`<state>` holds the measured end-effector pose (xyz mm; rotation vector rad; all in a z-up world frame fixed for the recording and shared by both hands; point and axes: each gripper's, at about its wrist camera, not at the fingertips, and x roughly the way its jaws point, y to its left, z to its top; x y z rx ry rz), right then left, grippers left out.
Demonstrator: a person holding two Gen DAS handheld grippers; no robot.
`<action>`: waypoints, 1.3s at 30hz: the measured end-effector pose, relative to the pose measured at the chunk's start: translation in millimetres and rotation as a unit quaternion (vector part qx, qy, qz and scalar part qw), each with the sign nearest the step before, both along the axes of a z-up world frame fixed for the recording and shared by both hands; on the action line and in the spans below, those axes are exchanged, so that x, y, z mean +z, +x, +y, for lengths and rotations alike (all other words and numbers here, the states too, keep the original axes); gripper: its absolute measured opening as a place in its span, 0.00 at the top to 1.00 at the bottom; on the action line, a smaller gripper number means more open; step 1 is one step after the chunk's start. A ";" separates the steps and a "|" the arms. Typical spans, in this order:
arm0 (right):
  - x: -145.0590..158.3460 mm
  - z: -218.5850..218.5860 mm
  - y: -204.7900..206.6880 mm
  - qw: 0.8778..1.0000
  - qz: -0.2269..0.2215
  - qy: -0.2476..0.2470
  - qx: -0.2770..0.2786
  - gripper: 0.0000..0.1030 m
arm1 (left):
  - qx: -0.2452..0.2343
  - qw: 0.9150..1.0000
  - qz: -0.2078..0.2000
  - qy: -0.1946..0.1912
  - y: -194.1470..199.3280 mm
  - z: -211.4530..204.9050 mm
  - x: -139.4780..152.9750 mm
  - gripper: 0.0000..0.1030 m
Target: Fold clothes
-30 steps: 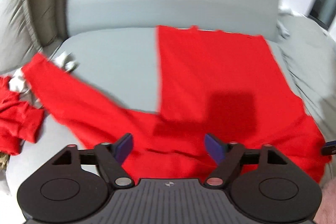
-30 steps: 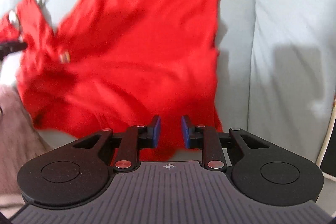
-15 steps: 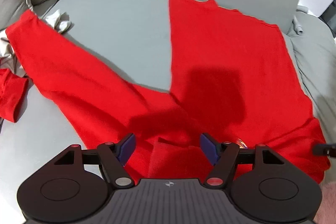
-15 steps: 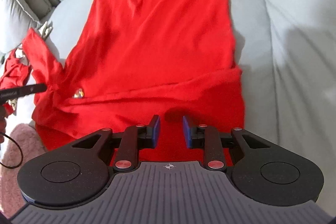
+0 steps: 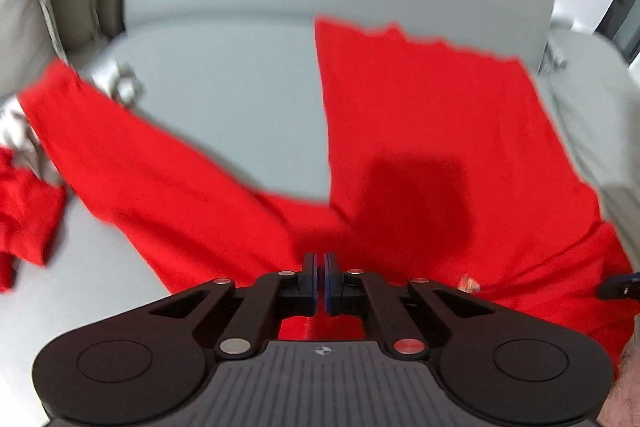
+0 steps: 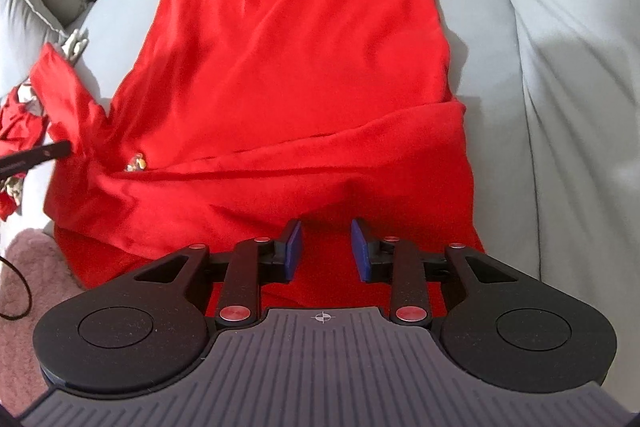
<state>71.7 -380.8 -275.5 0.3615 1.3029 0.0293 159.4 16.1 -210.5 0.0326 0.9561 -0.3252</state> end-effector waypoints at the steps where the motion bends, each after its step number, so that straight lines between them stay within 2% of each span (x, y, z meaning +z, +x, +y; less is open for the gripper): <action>1: -0.2 -0.2 -0.6 1.000 -0.001 0.000 -0.002 0.67 | 0.008 1.000 -0.019 -0.011 -3.1 4.8 4.9 0.99; 4: 0.7 0.8 -2.3 1.000 -0.007 -0.003 -0.007 0.67 | 0.024 0.999 -0.039 -0.009 -4.3 8.2 9.3 0.99; 5: 1.7 0.7 -2.8 1.000 -0.008 -0.004 -0.007 0.65 | 0.031 0.999 -0.031 0.006 -1.7 8.3 5.5 0.99; 8: 10.0 1.8 -5.5 1.000 -0.016 -0.014 -0.004 0.58 | 0.040 0.997 0.032 0.066 8.6 6.4 -16.8 0.94; 10: 20.4 1.2 -6.1 0.999 -0.028 -0.027 0.003 0.57 | 0.049 0.994 0.042 0.088 8.9 6.7 -20.6 0.92; 12: 30.6 -0.6 -5.6 0.998 -0.044 -0.041 0.008 0.57 | 0.062 0.994 0.024 0.088 3.9 8.7 -12.3 0.66; 13: 35.0 -2.9 -3.8 0.997 -0.055 -0.051 0.008 0.57 | 0.065 0.994 0.009 0.085 0.6 7.8 -6.4 0.64; 15: 38.2 -5.3 2.7 0.995 -0.069 -0.064 0.011 0.61 | 0.047 0.996 -0.015 0.068 -6.7 0.2 6.6 0.67; 16: 36.9 -4.5 8.4 0.995 -0.072 -0.067 0.017 0.69 | 0.028 0.998 -0.022 0.054 -10.4 -5.7 12.7 0.68; 17: 34.2 -3.2 13.3 0.995 -0.073 -0.064 0.023 0.78 | -0.004 0.999 -0.017 0.035 -13.8 -13.8 16.1 0.73; 18: 31.0 -1.4 18.2 0.995 -0.073 -0.061 0.029 0.81 | -0.041 0.999 -0.005 0.017 -16.6 -23.2 17.2 0.75; 20: 20.1 5.1 28.6 0.995 -0.070 -0.058 0.041 0.84 | -0.096 0.995 0.030 0.024 -20.4 -42.8 7.3 0.84; 21: 10.5 9.7 33.2 0.993 -0.063 -0.081 0.053 0.86 | -0.121 0.991 0.051 0.037 -22.3 -53.5 -0.4 0.87; 22: -0.1 12.5 35.3 0.989 -0.046 -0.126 0.063 0.86 | -0.123 0.987 0.073 0.068 -21.8 -59.6 -11.1 0.90; 23: -5.5 10.6 34.6 0.986 -0.030 -0.153 0.061 0.86 | -0.113 0.982 0.100 0.113 -20.7 -64.1 -25.5 0.91; 24: -7.2 3.2 31.2 0.985 -0.019 -0.168 0.044 0.86 | -0.099 0.979 0.114 0.136 -21.2 -63.2 -33.2 0.90; 25: -7.3 -3.2 28.3 0.984 -0.009 -0.178 0.028 0.87 | -0.092 0.981 0.112 0.125 -23.0 -59.7 -30.7 0.90; 27: 15.1 -7.7 20.6 0.987 -0.008 -0.161 0.017 0.85 | -0.079 0.986 0.108 0.102 -25.7 -51.0 -22.5 0.89; 31: 44.7 5.0 1.3 0.987 -0.024 -0.133 0.087 0.80 | -0.081 0.990 0.094 0.063 -36.2 -47.0 -5.0 0.89; 32: 41.6 4.1 -0.2 0.987 -0.013 -0.131 0.087 0.79 | -0.090 0.989 0.097 0.070 -40.1 -51.8 -5.6 0.88; 34: 22.7 -6.4 -7.4 0.989 0.051 -0.117 0.076 0.79 | -0.105 0.985 0.107 0.088 -47.5 -60.8 -7.9 0.88; 36: 12.5 -18.9 -20.2 0.989 0.090 -0.102 0.048 0.80 | -0.102 0.977 0.141 0.124 -52.3 -66.0 -22.4 0.89; 37: 14.2 -23.1 -26.3 0.991 0.096 -0.091 0.036 0.82 | -0.103 0.977 0.136 0.125 -55.0 -68.3 -22.0 0.89; 39: 19.2 -22.3 -32.1 0.984 0.122 -0.120 0.045 0.82 | -0.104 0.978 0.127 0.127 -60.2 -71.0 -18.6 0.88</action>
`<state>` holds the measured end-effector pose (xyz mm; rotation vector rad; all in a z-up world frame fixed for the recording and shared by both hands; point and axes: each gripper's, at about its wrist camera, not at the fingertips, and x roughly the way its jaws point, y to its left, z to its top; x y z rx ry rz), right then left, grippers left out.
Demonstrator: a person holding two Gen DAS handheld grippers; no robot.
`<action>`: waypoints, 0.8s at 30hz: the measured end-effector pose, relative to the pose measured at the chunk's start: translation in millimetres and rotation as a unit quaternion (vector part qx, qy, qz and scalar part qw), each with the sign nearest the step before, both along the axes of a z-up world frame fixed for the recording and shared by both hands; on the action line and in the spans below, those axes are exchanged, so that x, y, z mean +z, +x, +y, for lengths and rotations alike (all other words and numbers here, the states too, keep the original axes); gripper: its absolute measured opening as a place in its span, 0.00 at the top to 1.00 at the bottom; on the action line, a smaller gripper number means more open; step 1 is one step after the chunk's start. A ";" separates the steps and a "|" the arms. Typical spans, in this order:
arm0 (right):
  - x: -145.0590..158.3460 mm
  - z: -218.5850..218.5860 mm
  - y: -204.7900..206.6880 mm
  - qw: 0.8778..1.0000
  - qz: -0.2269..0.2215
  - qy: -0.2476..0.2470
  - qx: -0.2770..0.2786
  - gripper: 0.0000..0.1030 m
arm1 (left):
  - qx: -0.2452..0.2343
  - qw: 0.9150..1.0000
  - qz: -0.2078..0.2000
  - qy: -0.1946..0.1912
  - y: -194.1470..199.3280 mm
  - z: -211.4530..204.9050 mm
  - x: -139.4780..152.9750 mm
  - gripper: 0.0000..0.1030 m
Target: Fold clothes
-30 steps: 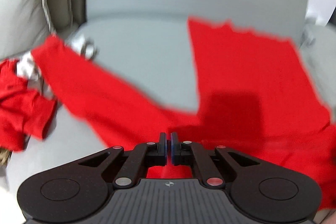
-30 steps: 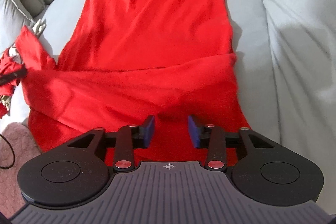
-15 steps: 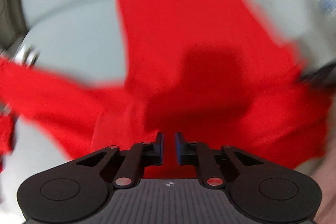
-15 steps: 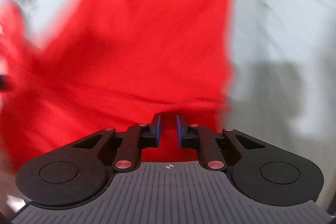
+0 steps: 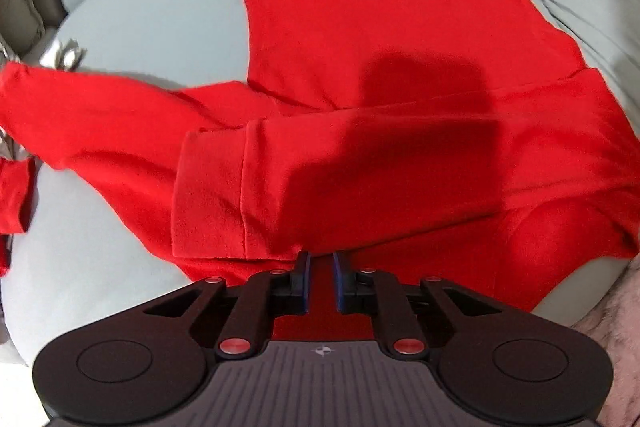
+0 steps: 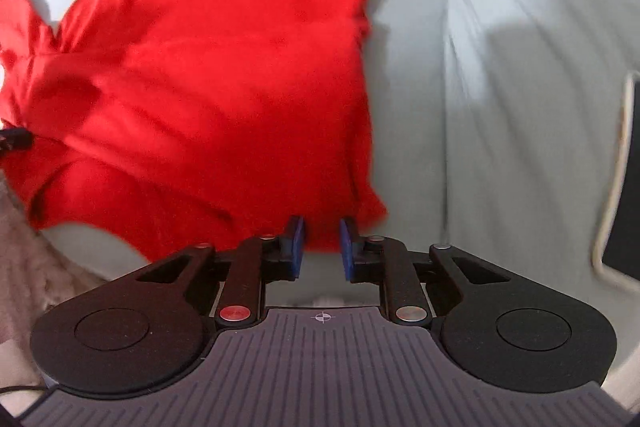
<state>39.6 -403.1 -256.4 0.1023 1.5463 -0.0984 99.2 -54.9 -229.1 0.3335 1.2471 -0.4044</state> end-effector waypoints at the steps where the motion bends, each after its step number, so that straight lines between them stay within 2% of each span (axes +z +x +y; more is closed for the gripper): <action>1: 3.7 1.5 -3.6 0.999 0.009 -0.027 0.014 0.81 | 0.002 1.000 -0.002 -0.003 -0.3 0.1 2.4 0.88; 2: 9.0 -0.2 -5.4 0.999 0.001 -0.034 0.014 0.79 | 0.008 1.000 -0.006 -0.012 -0.2 1.2 7.5 0.88; 4: 32.6 -11.7 -8.2 0.998 -0.058 -0.016 -0.017 0.77 | 0.016 0.999 -0.015 -0.026 -0.2 2.9 15.0 0.87; 5: 42.8 -18.0 -7.6 0.995 -0.089 -0.004 -0.037 0.69 | 0.019 0.999 -0.021 -0.035 -0.3 3.5 20.8 0.85; 7: 58.4 -32.0 -3.7 0.987 -0.139 0.006 -0.079 0.66 | 0.018 0.998 -0.030 -0.045 -2.5 1.9 26.6 0.81; 9: 56.4 -42.1 1.3 0.984 -0.149 0.006 -0.099 0.66 | 0.011 0.998 -0.035 -0.042 -3.4 -2.6 27.3 0.79; 11: 47.5 -50.7 4.0 0.982 -0.147 0.020 -0.114 0.66 | -0.005 0.999 -0.033 -0.033 -4.9 -8.0 22.8 0.79; 13: 28.5 -58.6 4.1 0.980 -0.134 0.063 -0.136 0.66 | -0.020 0.999 -0.029 -0.022 -5.5 -15.9 17.1 0.79; 14: 22.4 -55.3 0.4 0.980 -0.130 0.064 -0.133 0.66 | -0.028 0.999 -0.026 -0.010 -5.6 -21.6 12.9 0.79; 21: 2.0 -36.5 7.5 0.993 -0.084 0.024 -0.075 0.66 | -0.016 0.999 -0.019 0.032 -2.7 -36.4 -2.4 0.76; 24: -4.9 -23.2 12.6 0.997 -0.061 -0.003 -0.040 0.70 | -0.016 0.999 -0.022 0.041 -3.8 -40.2 -4.2 0.76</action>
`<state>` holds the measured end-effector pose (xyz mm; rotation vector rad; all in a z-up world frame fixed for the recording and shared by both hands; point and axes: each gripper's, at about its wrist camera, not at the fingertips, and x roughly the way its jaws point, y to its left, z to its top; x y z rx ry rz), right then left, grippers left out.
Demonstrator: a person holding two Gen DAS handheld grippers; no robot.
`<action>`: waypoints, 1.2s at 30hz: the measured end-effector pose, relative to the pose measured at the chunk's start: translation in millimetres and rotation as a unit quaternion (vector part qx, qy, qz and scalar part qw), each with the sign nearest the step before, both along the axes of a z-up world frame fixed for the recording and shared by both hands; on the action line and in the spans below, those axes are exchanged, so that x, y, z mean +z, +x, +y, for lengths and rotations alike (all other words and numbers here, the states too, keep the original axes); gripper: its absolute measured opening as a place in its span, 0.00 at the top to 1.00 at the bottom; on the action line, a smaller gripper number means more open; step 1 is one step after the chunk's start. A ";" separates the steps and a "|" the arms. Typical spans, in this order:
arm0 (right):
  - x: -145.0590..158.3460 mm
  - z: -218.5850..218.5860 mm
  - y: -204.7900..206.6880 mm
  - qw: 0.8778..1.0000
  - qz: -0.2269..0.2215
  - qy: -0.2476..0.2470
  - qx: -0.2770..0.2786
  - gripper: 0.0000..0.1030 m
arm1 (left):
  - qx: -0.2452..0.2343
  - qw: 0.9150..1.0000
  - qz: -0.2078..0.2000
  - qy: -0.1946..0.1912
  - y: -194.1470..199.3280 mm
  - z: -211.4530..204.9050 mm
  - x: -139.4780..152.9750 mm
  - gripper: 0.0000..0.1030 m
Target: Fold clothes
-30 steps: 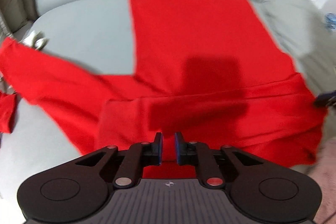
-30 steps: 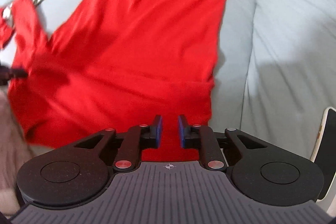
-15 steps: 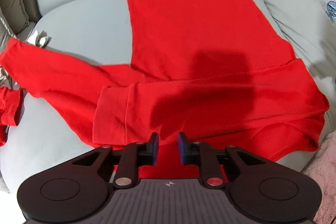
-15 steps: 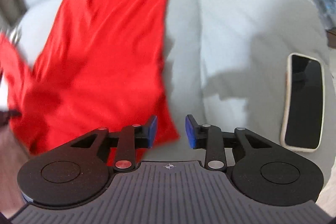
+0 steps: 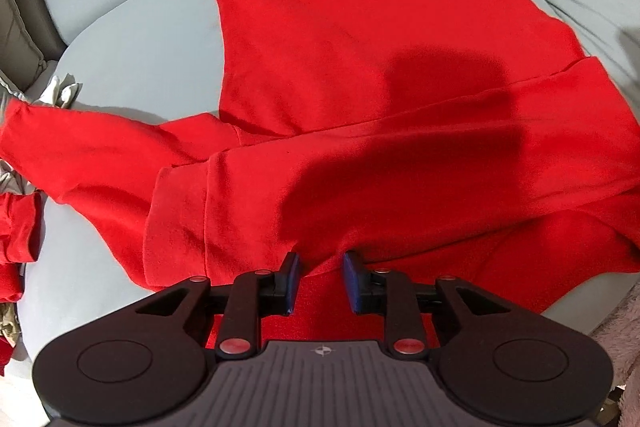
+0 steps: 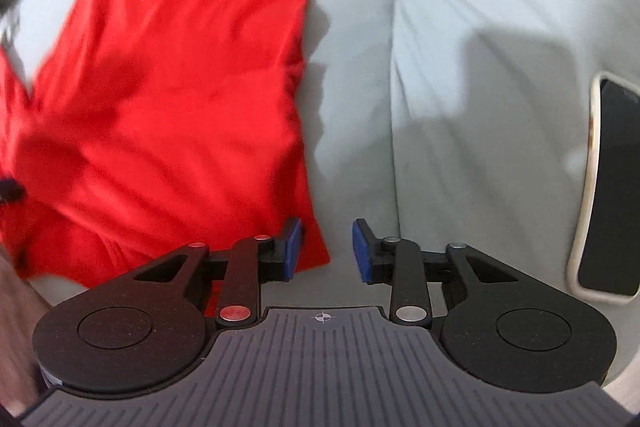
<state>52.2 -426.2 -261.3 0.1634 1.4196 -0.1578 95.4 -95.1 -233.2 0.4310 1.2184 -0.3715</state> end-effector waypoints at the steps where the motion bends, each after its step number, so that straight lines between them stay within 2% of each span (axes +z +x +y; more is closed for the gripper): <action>1: 0.9 3.5 4.7 1.000 0.000 0.003 -0.002 0.72 | 0.000 1.000 0.000 0.001 0.0 0.1 -0.3 0.76; 5: -3.2 7.8 14.4 1.000 0.019 0.006 -0.019 0.77 | 0.002 1.000 0.003 -0.002 1.1 3.2 -0.2 0.76; 6: -8.7 8.9 14.7 0.999 0.037 -0.006 -0.016 0.81 | 0.002 1.000 0.004 -0.004 1.7 4.1 -0.3 0.76; 7: -10.6 9.3 13.3 0.999 0.043 -0.011 -0.011 0.93 | 0.003 1.000 0.005 -0.005 2.8 4.9 -1.5 0.76; 8: -11.2 8.6 11.2 0.999 0.047 -0.011 -0.011 0.97 | 0.004 1.000 0.006 -0.009 4.1 7.0 -2.9 0.75; 10: -6.0 -2.4 1.9 0.998 0.037 0.015 -0.047 0.97 | 0.009 1.000 0.007 -0.016 4.7 10.0 -3.0 0.75; 11: -4.3 -11.4 -5.0 0.996 0.030 0.037 -0.078 0.97 | 0.016 1.000 0.009 -0.022 5.9 12.2 -3.5 0.75; 12: -5.3 -25.3 -16.5 0.989 0.023 0.075 -0.129 0.97 | 0.024 0.999 0.010 -0.028 6.9 14.0 -3.8 0.75; 13: -8.3 -31.8 -25.1 0.983 0.025 0.096 -0.153 0.96 | 0.027 0.999 0.011 -0.030 7.1 14.6 -3.9 0.75; 14: -11.5 -36.8 -33.5 0.978 0.029 0.115 -0.173 0.91 | 0.027 0.999 0.011 -0.031 7.1 15.1 -4.1 0.75; 16: -17.8 -37.5 -47.5 0.971 0.047 0.146 -0.185 0.83 | 0.025 0.999 0.011 -0.032 7.1 15.0 -4.6 0.75; 18: -13.9 -37.4 -49.3 0.970 0.050 0.147 -0.185 0.70 | 0.028 0.999 0.013 -0.036 7.6 16.0 -4.8 0.75; 19: -10.5 -34.8 -49.1 0.972 0.058 0.142 -0.176 0.57 | 0.028 0.999 0.013 -0.036 7.8 16.4 -4.9 0.75; 22: 7.0 -30.6 -45.3 0.982 0.050 0.112 -0.144 0.56 | 0.025 0.999 0.013 -0.039 7.1 17.5 -4.7 0.75; 25: 29.0 -22.5 -35.0 0.994 0.024 0.055 -0.096 0.57 | 0.023 0.999 0.010 -0.037 6.1 16.4 -5.1 0.75; 28: 32.9 -13.8 -29.6 0.998 0.026 0.027 -0.050 0.57 | 0.020 0.999 0.009 -0.034 5.4 15.3 -5.5 0.75; 30: 35.8 -30.7 -37.4 0.996 0.021 0.045 -0.076 0.58 | 0.021 0.999 0.011 -0.035 6.7 16.3 -6.3 0.75; 31: 38.4 -43.8 -42.6 0.994 0.018 0.054 -0.096 0.66 | 0.021 0.999 0.012 -0.036 7.1 16.5 -6.6 0.75; 33: 40.2 -63.9 -51.0 0.991 0.013 0.045 -0.121 0.66 | 0.021 0.999 0.012 -0.034 7.5 15.8 -7.2 0.75; 36: 44.6 -73.1 -60.9 0.991 -0.035 0.066 -0.115 0.67 | 0.016 1.000 0.009 -0.026 7.1 12.5 -8.6 0.75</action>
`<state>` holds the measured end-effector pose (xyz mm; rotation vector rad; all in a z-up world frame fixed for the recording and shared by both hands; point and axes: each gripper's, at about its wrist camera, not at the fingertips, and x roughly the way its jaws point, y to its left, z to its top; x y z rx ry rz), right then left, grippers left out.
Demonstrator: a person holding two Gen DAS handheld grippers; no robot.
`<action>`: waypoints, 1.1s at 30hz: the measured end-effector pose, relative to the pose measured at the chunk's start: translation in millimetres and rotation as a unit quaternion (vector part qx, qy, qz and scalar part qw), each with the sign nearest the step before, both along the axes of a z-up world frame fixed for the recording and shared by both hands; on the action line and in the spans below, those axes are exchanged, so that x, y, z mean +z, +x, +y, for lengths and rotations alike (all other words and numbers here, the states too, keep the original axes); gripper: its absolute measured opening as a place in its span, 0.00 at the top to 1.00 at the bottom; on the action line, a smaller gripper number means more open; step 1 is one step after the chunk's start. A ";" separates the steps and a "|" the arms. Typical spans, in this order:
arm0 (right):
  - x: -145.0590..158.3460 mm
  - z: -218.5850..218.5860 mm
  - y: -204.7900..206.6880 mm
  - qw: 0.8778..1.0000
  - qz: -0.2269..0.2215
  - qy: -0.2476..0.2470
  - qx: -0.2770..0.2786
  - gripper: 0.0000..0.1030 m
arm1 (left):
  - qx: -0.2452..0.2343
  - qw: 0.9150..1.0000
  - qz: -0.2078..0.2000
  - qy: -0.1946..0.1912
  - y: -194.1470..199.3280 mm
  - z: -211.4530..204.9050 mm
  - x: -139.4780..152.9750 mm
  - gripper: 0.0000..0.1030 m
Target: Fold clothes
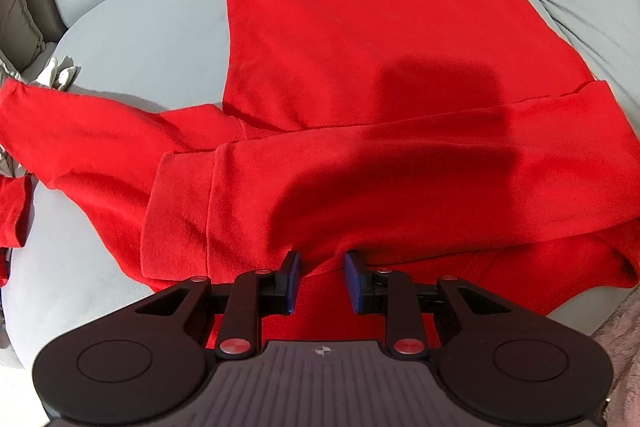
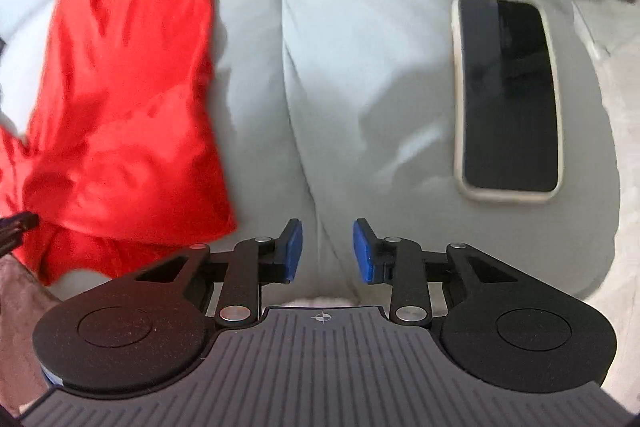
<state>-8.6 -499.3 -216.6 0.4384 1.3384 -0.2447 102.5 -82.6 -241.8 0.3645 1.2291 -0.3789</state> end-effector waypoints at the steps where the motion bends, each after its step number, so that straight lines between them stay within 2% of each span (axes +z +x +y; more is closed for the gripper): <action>1: 0.5 0.0 -1.1 1.000 -0.016 0.008 0.004 0.68 | 0.000 1.000 0.000 0.003 -0.5 -1.2 0.9 0.75; 5: -15.0 22.1 17.7 0.998 -0.043 0.037 0.028 0.75 | 0.001 1.000 -0.001 0.008 -0.7 -2.4 1.5 0.75; 6: -29.5 33.0 26.2 0.998 -0.035 0.033 0.037 0.76 | 0.002 1.000 -0.002 0.008 -1.0 -2.5 1.5 0.75; 8: -51.6 48.9 30.8 0.998 0.015 0.020 0.055 0.77 | 0.003 1.000 -0.002 0.007 -1.4 -2.1 1.5 0.75; 9: -57.0 50.5 32.3 0.997 0.036 0.014 0.061 0.76 | 0.005 1.000 -0.001 0.006 -1.1 -1.3 1.5 0.75; 11: -52.0 55.7 26.4 0.997 0.047 -0.003 0.067 0.74 | 0.008 1.000 -0.001 0.002 -0.6 -0.1 1.7 0.75; 14: -17.8 57.7 28.2 0.998 0.015 -0.034 0.056 0.71 | 0.011 1.000 -0.002 -0.002 -1.0 0.0 7.2 0.75; 15: -0.2 65.4 32.9 0.996 -0.013 -0.051 0.066 0.71 | 0.016 1.000 -0.002 -0.013 -1.3 2.5 13.0 0.73; 16: 14.7 75.9 37.8 0.994 -0.041 -0.064 0.081 0.70 | 0.020 0.999 -0.002 -0.028 -1.1 6.3 18.8 0.70; 17: 22.3 83.8 41.2 0.992 -0.059 -0.068 0.093 0.70 | 0.027 0.999 -0.004 -0.042 -0.6 11.4 25.6 0.64; 18: 30.7 98.6 48.0 0.988 -0.084 -0.072 0.112 0.67 | 0.038 0.998 -0.010 -0.056 0.3 19.1 33.8 0.60; 19: 34.9 115.7 56.3 0.983 -0.103 -0.076 0.132 0.64 | 0.046 0.997 -0.014 -0.061 1.5 25.4 38.4 0.60; 22: 14.7 159.2 76.9 0.975 -0.102 -0.074 0.184 0.64 | 0.081 0.993 -0.029 -0.076 9.6 57.4 54.8 0.60; 24: -7.0 172.7 79.5 0.976 -0.076 -0.058 0.198 0.64 | 0.124 0.988 -0.040 -0.086 21.8 95.4 60.6 0.57; 25: -18.6 176.2 79.7 0.977 -0.047 -0.049 0.200 0.64 | 0.147 0.984 -0.043 -0.090 28.2 112.0 60.3 0.54; 27: -25.9 173.9 75.9 0.980 -0.001 -0.043 0.193 0.64 | 0.209 0.972 -0.053 -0.096 46.3 156.3 57.3 0.39; 28: -30.4 176.3 75.4 0.981 0.019 -0.045 0.188 0.62 | 0.223 0.968 -0.058 -0.096 52.4 166.6 55.3 0.36; 31: -4.3 198.8 92.8 0.981 -0.014 -0.048 0.186 0.60 | 0.292 0.945 -0.092 -0.115 84.6 229.7 52.0 0.35; 33: 25.3 221.9 108.5 0.977 -0.072 -0.049 0.196 0.56 | 0.321 0.930 -0.110 -0.139 102.9 261.9 51.6 0.37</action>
